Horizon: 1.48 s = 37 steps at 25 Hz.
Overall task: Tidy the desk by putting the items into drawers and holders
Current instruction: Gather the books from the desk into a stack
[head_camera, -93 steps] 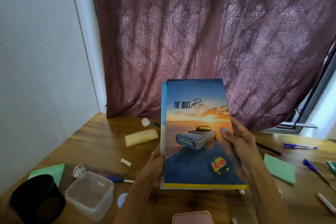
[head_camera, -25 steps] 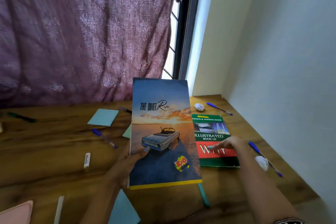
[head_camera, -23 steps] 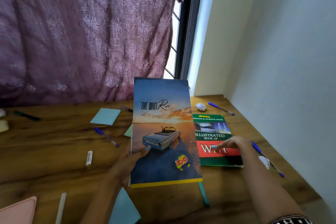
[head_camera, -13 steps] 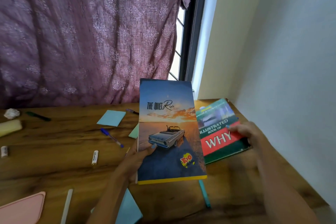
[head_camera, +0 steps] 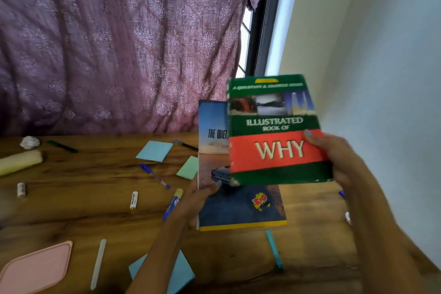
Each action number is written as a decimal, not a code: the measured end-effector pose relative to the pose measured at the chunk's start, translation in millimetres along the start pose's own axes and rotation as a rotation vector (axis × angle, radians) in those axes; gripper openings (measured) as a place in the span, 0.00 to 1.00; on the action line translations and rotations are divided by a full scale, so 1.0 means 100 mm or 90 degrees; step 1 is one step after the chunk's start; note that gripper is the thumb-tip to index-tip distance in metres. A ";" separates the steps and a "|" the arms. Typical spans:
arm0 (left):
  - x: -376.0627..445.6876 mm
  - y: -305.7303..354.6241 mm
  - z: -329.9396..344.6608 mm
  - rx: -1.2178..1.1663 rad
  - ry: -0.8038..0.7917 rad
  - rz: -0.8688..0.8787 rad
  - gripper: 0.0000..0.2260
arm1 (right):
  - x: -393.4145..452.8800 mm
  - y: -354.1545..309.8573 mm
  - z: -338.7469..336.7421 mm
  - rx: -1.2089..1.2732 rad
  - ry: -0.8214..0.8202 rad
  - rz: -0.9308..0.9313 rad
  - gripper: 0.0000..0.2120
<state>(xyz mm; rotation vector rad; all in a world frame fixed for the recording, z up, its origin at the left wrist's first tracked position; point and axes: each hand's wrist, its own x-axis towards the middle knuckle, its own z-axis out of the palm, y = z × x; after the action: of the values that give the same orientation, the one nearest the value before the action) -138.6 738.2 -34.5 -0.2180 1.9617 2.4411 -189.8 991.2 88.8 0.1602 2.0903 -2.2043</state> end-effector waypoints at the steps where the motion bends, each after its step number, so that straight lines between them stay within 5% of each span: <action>1: 0.00 0.02 0.03 0.002 0.004 0.005 0.11 | 0.00 0.12 0.08 -0.006 -0.029 0.023 0.04; 7: -0.07 -0.08 0.02 -0.080 0.023 -0.096 0.11 | -0.03 0.58 0.29 -0.054 -0.014 0.026 0.11; 14: -0.26 -0.04 -0.04 -0.053 0.077 -0.089 0.13 | -0.22 0.84 0.45 -0.049 -0.004 -0.029 0.21; 18: -0.37 0.05 -0.04 -0.120 0.081 -0.130 0.25 | -0.35 0.93 0.50 -0.044 0.022 -0.071 0.22; 22: -0.48 0.04 -0.10 -0.014 -0.023 -0.098 0.12 | -0.47 1.06 0.46 -0.068 0.044 -0.079 0.25; 26: -0.52 0.03 -0.04 -0.005 -0.100 -0.147 0.20 | -0.56 1.10 0.25 -0.086 0.056 -0.090 0.15; 30: -0.43 0.14 0.26 0.086 -0.141 -0.078 0.29 | -0.54 0.97 -0.08 -0.103 0.056 -0.097 0.15; 37: -0.11 0.14 0.96 0.311 -0.094 0.140 0.30 | -0.19 0.65 -0.62 -0.126 0.032 -0.213 0.19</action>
<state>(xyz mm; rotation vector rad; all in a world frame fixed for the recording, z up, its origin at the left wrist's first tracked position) -138.8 829.2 0.8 0.1852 2.5343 1.9183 -161.5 1050.0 24.2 -0.1636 2.5052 -2.1561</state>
